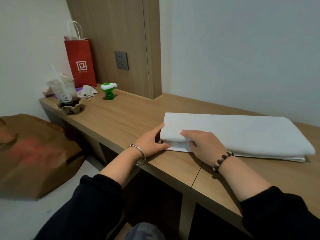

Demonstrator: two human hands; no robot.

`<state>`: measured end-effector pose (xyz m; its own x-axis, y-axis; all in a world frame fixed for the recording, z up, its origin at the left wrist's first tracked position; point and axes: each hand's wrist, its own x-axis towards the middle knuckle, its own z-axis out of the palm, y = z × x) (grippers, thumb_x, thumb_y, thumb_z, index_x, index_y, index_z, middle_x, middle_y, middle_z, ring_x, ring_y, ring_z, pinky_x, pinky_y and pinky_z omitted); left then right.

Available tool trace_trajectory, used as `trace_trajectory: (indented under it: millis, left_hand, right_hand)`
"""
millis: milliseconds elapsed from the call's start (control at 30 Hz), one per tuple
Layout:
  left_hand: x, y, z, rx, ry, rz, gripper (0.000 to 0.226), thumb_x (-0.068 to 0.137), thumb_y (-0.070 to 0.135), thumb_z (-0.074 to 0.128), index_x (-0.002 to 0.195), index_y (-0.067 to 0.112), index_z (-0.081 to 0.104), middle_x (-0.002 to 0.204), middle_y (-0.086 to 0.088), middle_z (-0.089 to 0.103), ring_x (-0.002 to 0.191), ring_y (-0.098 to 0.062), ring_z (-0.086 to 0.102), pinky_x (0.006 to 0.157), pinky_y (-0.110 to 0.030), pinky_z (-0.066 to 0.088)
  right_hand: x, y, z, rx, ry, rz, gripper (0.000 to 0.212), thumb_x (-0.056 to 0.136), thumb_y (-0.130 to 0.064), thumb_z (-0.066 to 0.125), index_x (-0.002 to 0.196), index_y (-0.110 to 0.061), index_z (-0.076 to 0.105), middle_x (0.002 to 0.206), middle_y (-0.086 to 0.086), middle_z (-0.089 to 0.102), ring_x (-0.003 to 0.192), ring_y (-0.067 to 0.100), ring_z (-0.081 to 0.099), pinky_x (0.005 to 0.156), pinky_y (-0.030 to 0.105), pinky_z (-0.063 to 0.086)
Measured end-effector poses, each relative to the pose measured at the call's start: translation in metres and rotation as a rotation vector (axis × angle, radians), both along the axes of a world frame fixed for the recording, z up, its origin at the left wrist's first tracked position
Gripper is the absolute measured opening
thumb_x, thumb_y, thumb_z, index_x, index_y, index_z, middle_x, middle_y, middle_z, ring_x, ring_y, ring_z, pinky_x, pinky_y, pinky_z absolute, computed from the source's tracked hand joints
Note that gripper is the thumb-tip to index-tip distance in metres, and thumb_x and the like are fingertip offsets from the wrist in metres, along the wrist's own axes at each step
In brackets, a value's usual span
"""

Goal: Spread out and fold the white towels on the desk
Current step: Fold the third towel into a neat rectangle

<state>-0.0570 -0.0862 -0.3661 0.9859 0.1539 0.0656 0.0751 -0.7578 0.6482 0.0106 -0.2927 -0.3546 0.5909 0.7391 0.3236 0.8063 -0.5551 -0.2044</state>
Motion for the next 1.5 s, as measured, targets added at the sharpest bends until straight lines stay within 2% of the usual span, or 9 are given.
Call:
trace_trajectory:
  millis: [167, 400, 567, 700, 900, 1067, 1233, 1367, 1500]
  left_hand:
    - [-0.002, -0.001, -0.001, 0.01, -0.074, -0.054, 0.085, 0.08, 0.025, 0.069, 0.146, 0.042, 0.019, 0.139, 0.014, 0.046, 0.124, -0.01, 0.044, 0.088, -0.017, 0.034]
    - [-0.007, -0.004, -0.004, 0.194, -0.265, -0.089, 0.075, 0.081, 0.022, 0.071, 0.145, 0.028, 0.031, 0.156, -0.002, 0.019, 0.142, -0.015, 0.017, 0.113, -0.027, 0.015]
    - [-0.015, -0.014, 0.0, 0.494, -0.383, -0.307, 0.039, 0.085, 0.005, 0.062, 0.124, 0.014, 0.062, 0.136, -0.007, 0.052, 0.132, -0.028, 0.042, 0.11, -0.042, 0.032]
    - [-0.022, -0.016, 0.003, 0.628, -0.34, -0.28, 0.035, 0.089, 0.023, 0.058, 0.123, 0.019, 0.063, 0.135, 0.0, 0.054, 0.13, -0.019, 0.044, 0.109, -0.034, 0.032]
    - [0.0, -0.058, 0.019, 0.853, -0.296, 0.044, 0.038, 0.097, 0.032, 0.031, 0.074, 0.017, 0.057, 0.081, -0.002, 0.059, 0.087, -0.023, 0.056, 0.07, -0.03, 0.025]
    - [0.05, -0.103, 0.023, 0.712, -0.073, 0.183, 0.035, 0.098, 0.029, 0.03, 0.122, 0.019, 0.052, 0.124, -0.005, 0.052, 0.117, -0.027, 0.043, 0.09, -0.039, 0.033]
    - [0.071, -0.118, 0.002, 0.561, 0.128, 0.082, 0.052, 0.098, 0.041, 0.013, 0.149, 0.034, 0.007, 0.159, 0.006, 0.003, 0.145, -0.023, 0.0, 0.112, -0.057, 0.001]
    - [0.074, -0.112, -0.002, 0.596, 0.123, 0.057, 0.052, 0.097, 0.043, 0.011, 0.148, 0.039, 0.002, 0.159, 0.01, -0.001, 0.145, -0.022, -0.003, 0.111, -0.058, -0.001]
    - [0.075, -0.101, 0.0, 0.591, 0.164, 0.039, 0.053, 0.096, 0.05, 0.011, 0.147, 0.042, 0.003, 0.158, 0.013, -0.003, 0.145, -0.021, -0.004, 0.11, -0.058, -0.001]
  right_hand:
    - [-0.002, -0.008, -0.002, 0.127, -0.034, 0.043, 0.036, 0.092, -0.009, 0.054, 0.126, -0.016, 0.06, 0.13, 0.002, 0.06, 0.12, 0.021, 0.055, 0.102, 0.028, 0.039]
    - [-0.004, -0.007, -0.007, -0.018, 0.034, 0.042, 0.046, 0.093, -0.018, 0.054, 0.137, -0.027, 0.048, 0.145, -0.01, 0.044, 0.136, 0.007, 0.033, 0.11, 0.02, 0.019]
    - [-0.007, -0.012, -0.006, -0.152, 0.022, 0.029, 0.049, 0.098, -0.034, 0.044, 0.145, -0.034, 0.032, 0.154, -0.013, 0.026, 0.143, 0.007, 0.018, 0.115, 0.028, 0.008]
    - [0.013, -0.052, -0.005, -0.259, 0.108, -0.239, 0.051, 0.101, -0.044, 0.018, 0.15, -0.03, 0.017, 0.159, -0.01, 0.009, 0.146, 0.011, 0.006, 0.116, 0.043, 0.004]
    - [0.036, -0.098, 0.0, -0.294, 0.134, -0.619, 0.051, 0.1, -0.033, 0.016, 0.149, -0.022, 0.019, 0.158, 0.002, 0.016, 0.143, 0.023, 0.017, 0.115, 0.048, 0.019]
    - [0.009, -0.075, -0.001, -0.237, 0.068, -0.5, 0.045, 0.099, -0.029, 0.023, 0.142, -0.02, 0.033, 0.148, 0.004, 0.035, 0.133, 0.022, 0.033, 0.107, 0.04, 0.032]
    - [0.012, -0.071, 0.013, -0.077, 0.06, -0.604, 0.027, 0.095, -0.022, 0.03, 0.1, -0.013, 0.056, 0.108, 0.008, 0.058, 0.102, 0.025, 0.048, 0.08, 0.036, 0.042]
    - [0.041, -0.052, 0.02, -0.036, 0.13, -0.653, 0.039, 0.097, -0.027, 0.032, 0.131, -0.015, 0.045, 0.138, 0.012, 0.042, 0.125, 0.03, 0.036, 0.099, 0.041, 0.033]
    - [0.058, -0.043, 0.003, -0.263, 0.181, -0.512, 0.054, 0.099, -0.042, 0.015, 0.151, -0.028, 0.012, 0.16, -0.001, 0.001, 0.146, 0.022, 0.0, 0.115, 0.052, 0.001]
